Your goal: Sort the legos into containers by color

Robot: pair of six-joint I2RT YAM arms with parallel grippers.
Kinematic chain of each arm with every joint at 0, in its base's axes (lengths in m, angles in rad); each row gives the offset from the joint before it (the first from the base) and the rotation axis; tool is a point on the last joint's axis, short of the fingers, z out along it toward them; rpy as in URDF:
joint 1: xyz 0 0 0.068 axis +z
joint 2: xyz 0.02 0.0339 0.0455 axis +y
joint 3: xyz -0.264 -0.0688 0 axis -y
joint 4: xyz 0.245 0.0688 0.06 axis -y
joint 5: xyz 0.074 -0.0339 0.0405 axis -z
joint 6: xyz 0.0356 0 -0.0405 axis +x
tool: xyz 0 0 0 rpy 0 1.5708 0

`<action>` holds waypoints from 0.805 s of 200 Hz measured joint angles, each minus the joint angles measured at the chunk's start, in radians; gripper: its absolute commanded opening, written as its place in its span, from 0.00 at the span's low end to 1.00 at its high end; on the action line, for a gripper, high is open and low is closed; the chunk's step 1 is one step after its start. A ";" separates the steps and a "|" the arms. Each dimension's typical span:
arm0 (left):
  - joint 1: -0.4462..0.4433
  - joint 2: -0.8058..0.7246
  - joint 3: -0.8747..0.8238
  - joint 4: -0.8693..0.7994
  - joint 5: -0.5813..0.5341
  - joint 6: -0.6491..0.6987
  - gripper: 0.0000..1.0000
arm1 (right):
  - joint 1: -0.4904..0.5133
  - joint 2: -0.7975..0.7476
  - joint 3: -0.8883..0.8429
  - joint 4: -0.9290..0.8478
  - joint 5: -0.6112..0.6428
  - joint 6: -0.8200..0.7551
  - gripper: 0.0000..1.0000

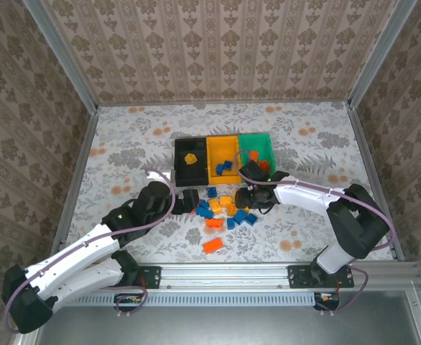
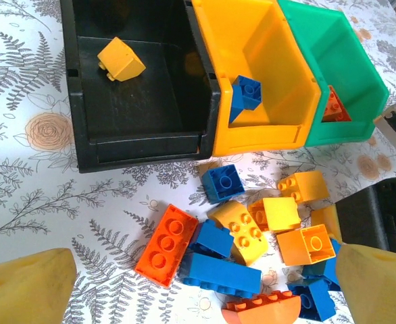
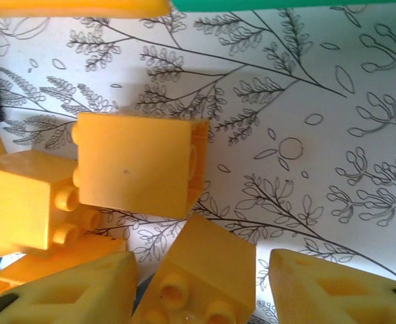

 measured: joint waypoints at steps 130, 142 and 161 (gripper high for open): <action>0.053 -0.069 -0.043 -0.053 -0.009 -0.006 1.00 | 0.021 -0.142 0.113 -0.130 0.035 -0.043 0.32; 0.060 -0.097 -0.057 -0.068 -0.009 -0.013 1.00 | 0.042 -0.131 0.185 -0.136 0.031 -0.058 0.31; 0.065 -0.149 -0.072 -0.098 -0.012 -0.024 1.00 | 0.081 -0.060 0.338 -0.132 0.020 -0.078 0.31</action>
